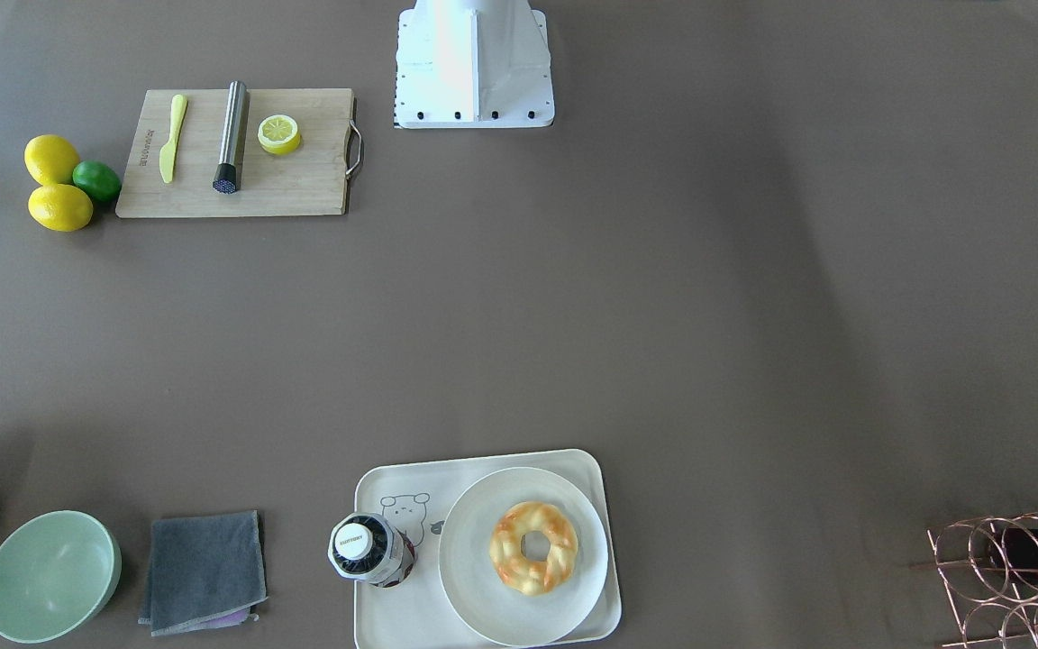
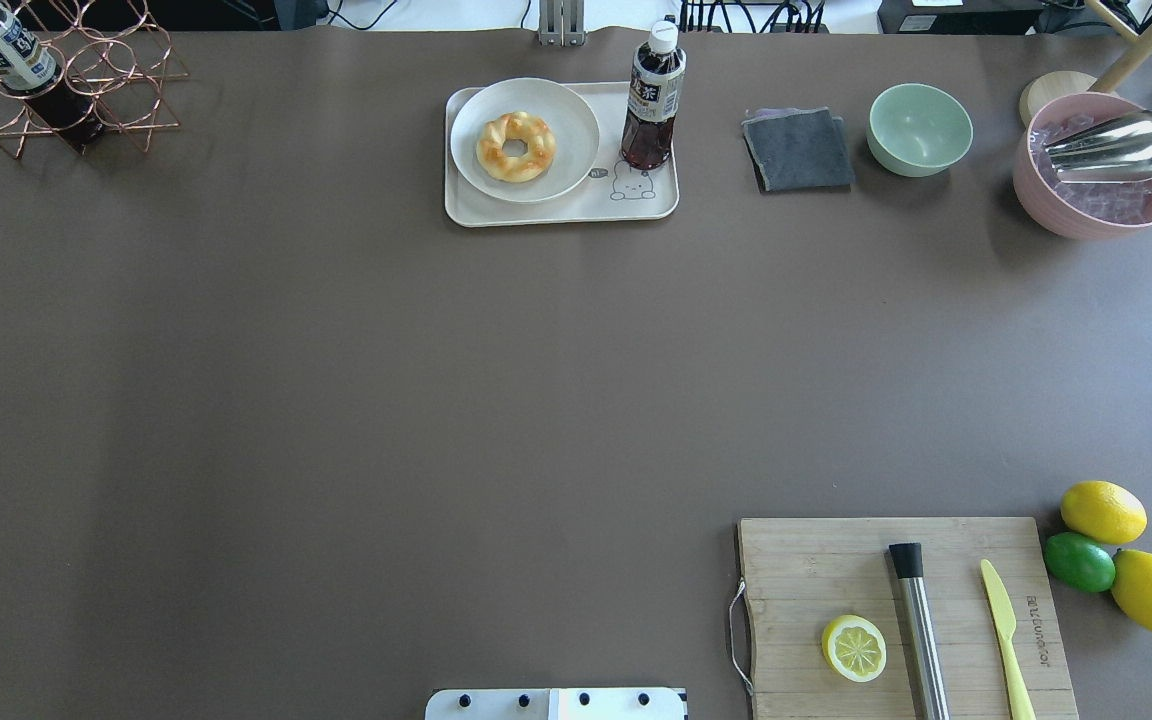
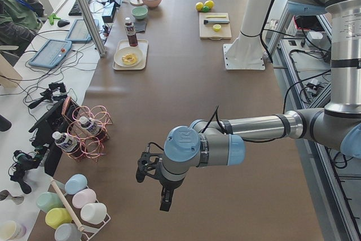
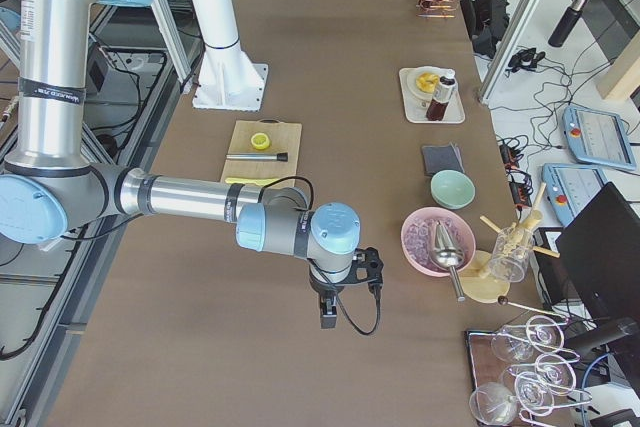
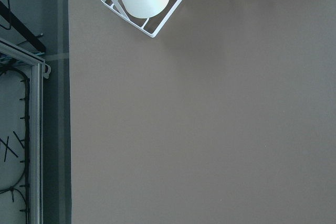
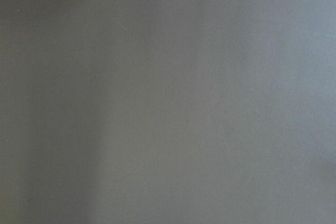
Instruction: Place donut on tray
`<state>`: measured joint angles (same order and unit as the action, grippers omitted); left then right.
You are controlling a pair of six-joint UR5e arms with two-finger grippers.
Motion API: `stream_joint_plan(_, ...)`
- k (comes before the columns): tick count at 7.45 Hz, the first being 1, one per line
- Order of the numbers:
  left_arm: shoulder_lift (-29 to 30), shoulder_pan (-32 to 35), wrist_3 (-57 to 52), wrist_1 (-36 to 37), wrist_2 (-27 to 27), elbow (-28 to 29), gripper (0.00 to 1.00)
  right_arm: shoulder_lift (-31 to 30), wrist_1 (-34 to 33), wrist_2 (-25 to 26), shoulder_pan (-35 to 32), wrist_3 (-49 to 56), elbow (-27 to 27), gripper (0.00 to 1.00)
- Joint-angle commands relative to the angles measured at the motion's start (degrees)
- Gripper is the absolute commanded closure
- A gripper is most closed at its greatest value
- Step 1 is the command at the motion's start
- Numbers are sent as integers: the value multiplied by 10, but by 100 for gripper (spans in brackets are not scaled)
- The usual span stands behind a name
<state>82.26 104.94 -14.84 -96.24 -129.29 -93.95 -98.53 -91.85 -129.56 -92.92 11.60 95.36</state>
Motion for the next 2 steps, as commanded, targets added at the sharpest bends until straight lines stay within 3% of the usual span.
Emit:
stream_joint_plan(1,-1,1,-1,0,0,0,1,-2,0,0,0,1,0,0)
stream_joint_plan(2,-1,2,-2,0,0,0,1,-3,0,0,0,1,0,0)
